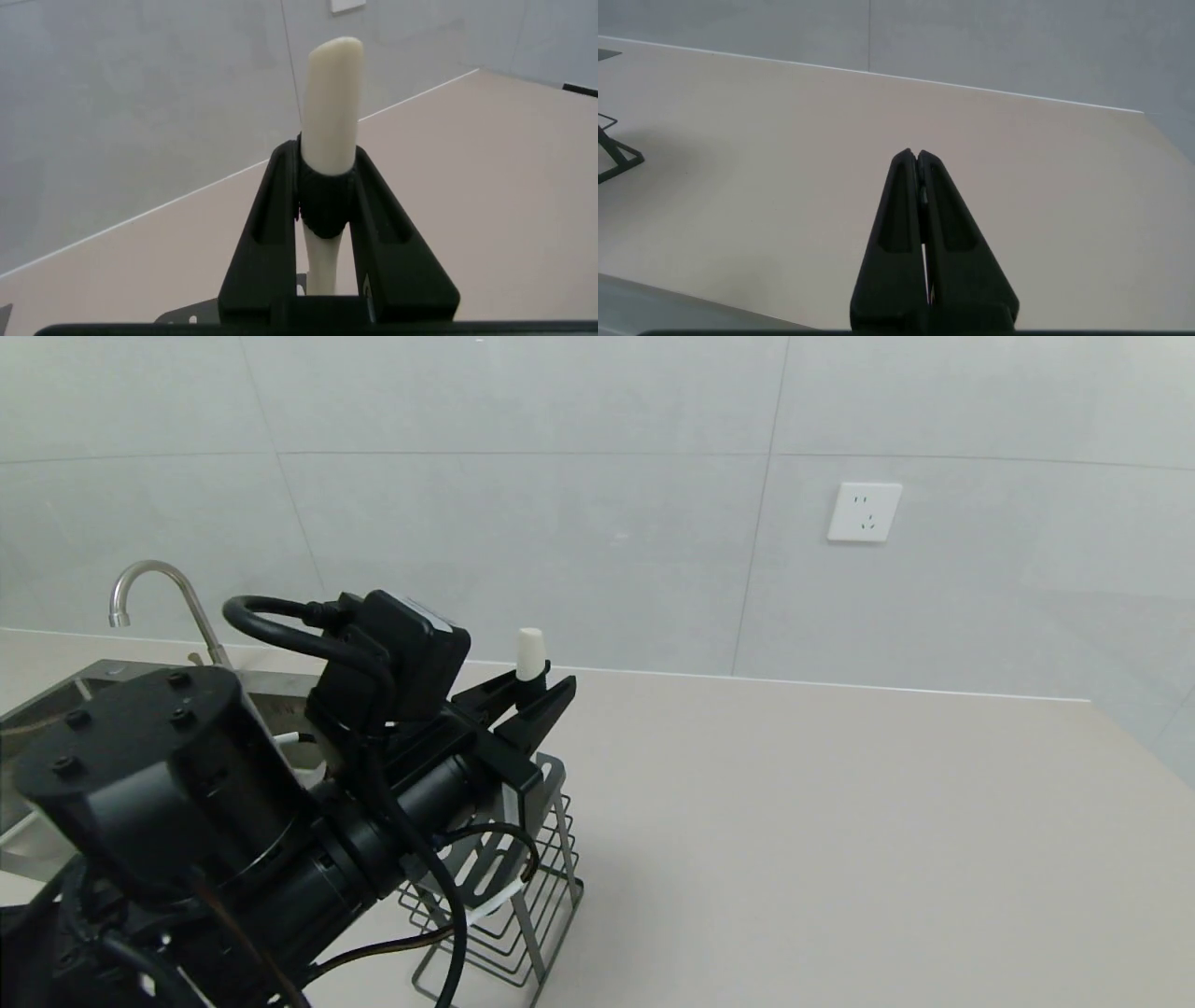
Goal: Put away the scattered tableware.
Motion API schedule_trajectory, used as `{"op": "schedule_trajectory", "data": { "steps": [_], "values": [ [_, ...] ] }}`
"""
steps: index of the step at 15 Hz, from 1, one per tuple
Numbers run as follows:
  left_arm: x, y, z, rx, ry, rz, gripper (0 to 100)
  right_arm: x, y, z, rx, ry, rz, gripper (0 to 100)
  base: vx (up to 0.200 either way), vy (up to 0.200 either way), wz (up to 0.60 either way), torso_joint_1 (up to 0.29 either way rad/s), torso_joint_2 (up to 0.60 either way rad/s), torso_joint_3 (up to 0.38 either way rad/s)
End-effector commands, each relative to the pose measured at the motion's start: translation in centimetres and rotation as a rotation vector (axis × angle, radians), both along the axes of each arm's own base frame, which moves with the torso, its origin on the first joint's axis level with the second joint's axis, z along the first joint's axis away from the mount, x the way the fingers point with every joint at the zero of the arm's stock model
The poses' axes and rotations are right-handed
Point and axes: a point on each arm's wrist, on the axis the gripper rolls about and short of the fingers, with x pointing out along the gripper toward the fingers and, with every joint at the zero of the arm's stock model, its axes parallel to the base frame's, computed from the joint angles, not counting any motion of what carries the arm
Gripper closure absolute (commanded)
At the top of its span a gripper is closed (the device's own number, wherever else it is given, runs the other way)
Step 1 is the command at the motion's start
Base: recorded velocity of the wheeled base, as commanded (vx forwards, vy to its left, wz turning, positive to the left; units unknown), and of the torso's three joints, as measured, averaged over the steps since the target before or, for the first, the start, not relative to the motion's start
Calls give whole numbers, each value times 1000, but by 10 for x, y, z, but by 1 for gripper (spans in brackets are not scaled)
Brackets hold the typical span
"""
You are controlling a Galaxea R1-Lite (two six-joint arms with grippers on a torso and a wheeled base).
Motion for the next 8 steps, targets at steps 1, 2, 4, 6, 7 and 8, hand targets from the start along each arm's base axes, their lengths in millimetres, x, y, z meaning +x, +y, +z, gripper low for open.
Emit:
{"op": "schedule_trajectory", "data": {
  "steps": [1,2,4,6,7,8],
  "values": [
    [5,-6,-10,26,24,-1,100,0,0,0,-2,1,0,100,0,0,0,0,0,0],
    [7,-8,-13,35,32,-1,100,0,0,0,0,1,0,100,0,0,0,0,0,0],
    [12,-10,-19,48,47,-6,100,0,0,0,0,1,0,100,0,0,0,0,0,0],
    [15,-12,-20,45,54,-4,100,0,0,0,0,1,0,100,0,0,0,0,0,0],
    [15,-13,-21,45,58,-6,100,0,0,0,0,1,0,100,0,0,0,0,0,0],
    [15,-12,-21,43,64,-5,100,0,0,0,0,1,0,100,0,0,0,0,0,0]
  ]
}}
